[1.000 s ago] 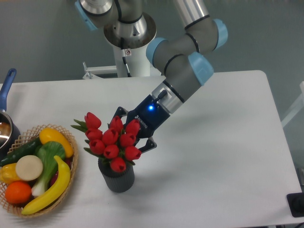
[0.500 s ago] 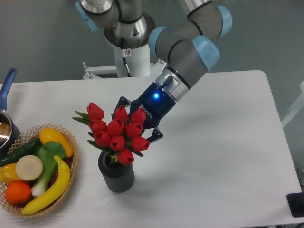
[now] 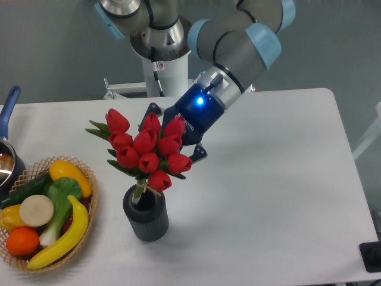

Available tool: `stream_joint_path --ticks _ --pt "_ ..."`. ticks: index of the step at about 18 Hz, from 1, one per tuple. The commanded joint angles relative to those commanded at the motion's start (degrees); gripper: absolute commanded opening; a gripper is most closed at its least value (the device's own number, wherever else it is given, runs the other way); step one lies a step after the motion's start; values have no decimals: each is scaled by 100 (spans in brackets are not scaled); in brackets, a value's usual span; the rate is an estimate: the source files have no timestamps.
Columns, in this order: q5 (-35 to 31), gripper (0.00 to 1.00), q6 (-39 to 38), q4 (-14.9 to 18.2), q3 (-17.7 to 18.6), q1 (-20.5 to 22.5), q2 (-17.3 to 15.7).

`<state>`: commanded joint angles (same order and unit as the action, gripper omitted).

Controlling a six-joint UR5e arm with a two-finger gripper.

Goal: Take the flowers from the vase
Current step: 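Lift the gripped tulips upward, pulling the stems out of the vase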

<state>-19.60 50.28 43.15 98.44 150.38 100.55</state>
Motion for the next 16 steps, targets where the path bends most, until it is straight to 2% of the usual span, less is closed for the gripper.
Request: stream_joint_path --ticks 7,10,16 --pt "-9 49 -335 0 -211 53 -53" --pt "0 49 -344 9 -220 219 -105" --pt "166 49 -344 9 -493 457 -53"
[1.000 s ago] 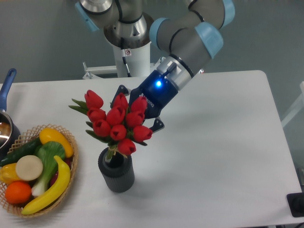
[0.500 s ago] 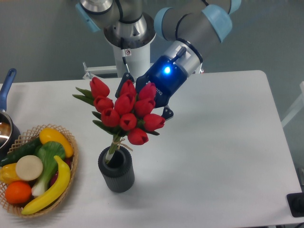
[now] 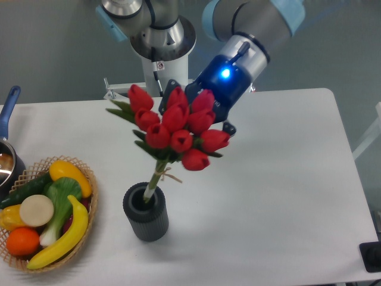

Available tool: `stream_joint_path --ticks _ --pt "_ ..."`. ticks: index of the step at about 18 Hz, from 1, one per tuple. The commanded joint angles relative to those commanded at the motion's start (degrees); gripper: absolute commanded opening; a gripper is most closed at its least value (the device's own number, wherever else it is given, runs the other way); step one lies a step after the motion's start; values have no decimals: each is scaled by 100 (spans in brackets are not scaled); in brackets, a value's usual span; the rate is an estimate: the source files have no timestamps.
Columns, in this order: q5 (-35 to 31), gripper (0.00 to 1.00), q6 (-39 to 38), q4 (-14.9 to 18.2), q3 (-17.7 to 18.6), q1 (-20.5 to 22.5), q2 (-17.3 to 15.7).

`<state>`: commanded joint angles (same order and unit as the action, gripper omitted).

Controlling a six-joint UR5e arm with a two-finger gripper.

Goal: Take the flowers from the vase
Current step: 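Lift the gripped tulips upward, pulling the stems out of the vase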

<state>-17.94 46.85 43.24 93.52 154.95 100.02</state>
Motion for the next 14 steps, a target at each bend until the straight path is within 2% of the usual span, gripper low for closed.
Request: stream_joint_path --ticks 5,14 --pt "229 49 17 0 0 325 0" --pt "238 49 53 0 9 501 -9"
